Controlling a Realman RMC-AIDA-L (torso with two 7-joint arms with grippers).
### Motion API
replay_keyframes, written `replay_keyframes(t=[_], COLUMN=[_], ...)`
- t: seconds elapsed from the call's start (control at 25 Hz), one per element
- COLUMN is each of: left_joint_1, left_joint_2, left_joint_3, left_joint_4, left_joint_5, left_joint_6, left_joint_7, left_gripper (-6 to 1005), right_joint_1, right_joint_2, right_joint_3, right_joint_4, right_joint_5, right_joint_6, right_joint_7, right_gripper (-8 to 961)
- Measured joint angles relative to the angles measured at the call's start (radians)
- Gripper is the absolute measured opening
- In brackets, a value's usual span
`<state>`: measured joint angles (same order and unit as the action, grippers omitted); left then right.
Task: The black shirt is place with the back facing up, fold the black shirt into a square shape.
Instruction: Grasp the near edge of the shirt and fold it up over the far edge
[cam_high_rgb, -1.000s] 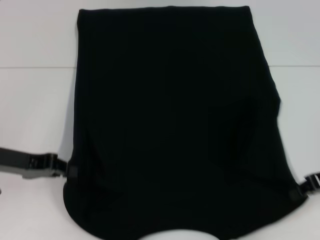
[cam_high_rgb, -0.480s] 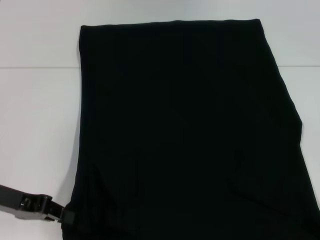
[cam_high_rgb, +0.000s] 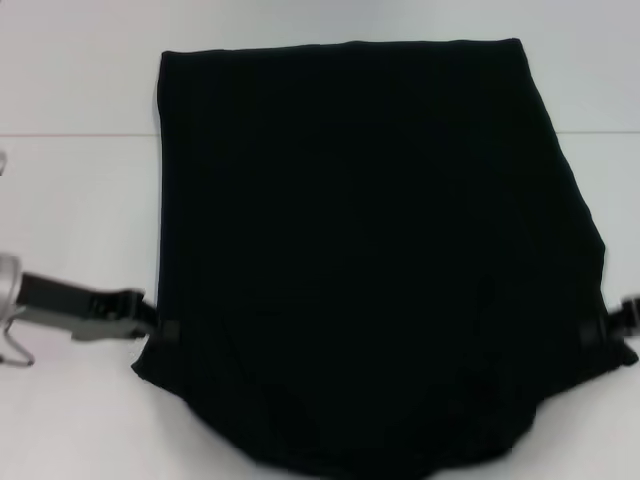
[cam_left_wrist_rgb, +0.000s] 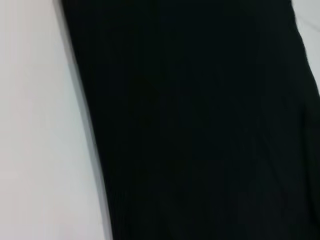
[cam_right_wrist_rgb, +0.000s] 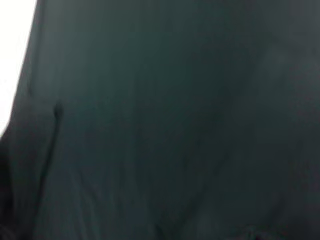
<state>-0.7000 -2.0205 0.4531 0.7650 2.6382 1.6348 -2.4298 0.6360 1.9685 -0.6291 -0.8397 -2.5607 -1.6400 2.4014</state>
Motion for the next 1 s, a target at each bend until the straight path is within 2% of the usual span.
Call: replay_keyframes(t=[0.16,0.28,0.36,0.44,0.48,0.72,0.88,1.0], left_joint_1=[-0.047,-0.096,-0.132,-0.162,-0.181,-0.225,-0.227,-0.229], left_joint_2=[0.002,0.014,0.018,0.016,0.009,-0.034,-0.052,-0.06], left_joint_3=[0.0,-0.001,0.0,0.002,0.004,0.043,0.099,0.109], left_joint_4=[-0.037,-0.066,-0.091,-0.116,-0.138,-0.201,-0.197,-0.179], left_joint_5=[-0.001,-0.004,-0.004,-0.004,-0.004,0.0,-0.001,-0.011], left_joint_6=[-0.099,-0.202,-0.281,-0.356,-0.422,-0.626,-0.714,-0.744], left_joint_7=[-0.022,-0.063,-0.09,-0.102,-0.106,-0.112,-0.127,-0.125], left_gripper=[96,98,99,100,101,105,108,110], right_joint_1=[0.037,0.062,0.077,0.091,0.099,0.155,0.173,0.185], right_joint_2=[-0.023,-0.047,-0.051,-0.042,-0.036,-0.013,0.011,0.028], right_joint_3=[0.041,0.082,0.089,0.073,0.064,0.015,-0.023,-0.028], right_joint_4=[0.023,0.024,0.026,0.049,0.071,0.235,0.267,0.268], right_joint_5=[0.042,0.062,0.065,0.062,0.062,0.056,0.058,0.06], right_joint_6=[0.074,0.136,0.21,0.327,0.388,0.666,0.788,0.859], right_joint_7=[0.003,0.015,0.022,0.025,0.023,0.013,0.014,0.015], right_gripper=[82,85,88,90,91,97,102,105])
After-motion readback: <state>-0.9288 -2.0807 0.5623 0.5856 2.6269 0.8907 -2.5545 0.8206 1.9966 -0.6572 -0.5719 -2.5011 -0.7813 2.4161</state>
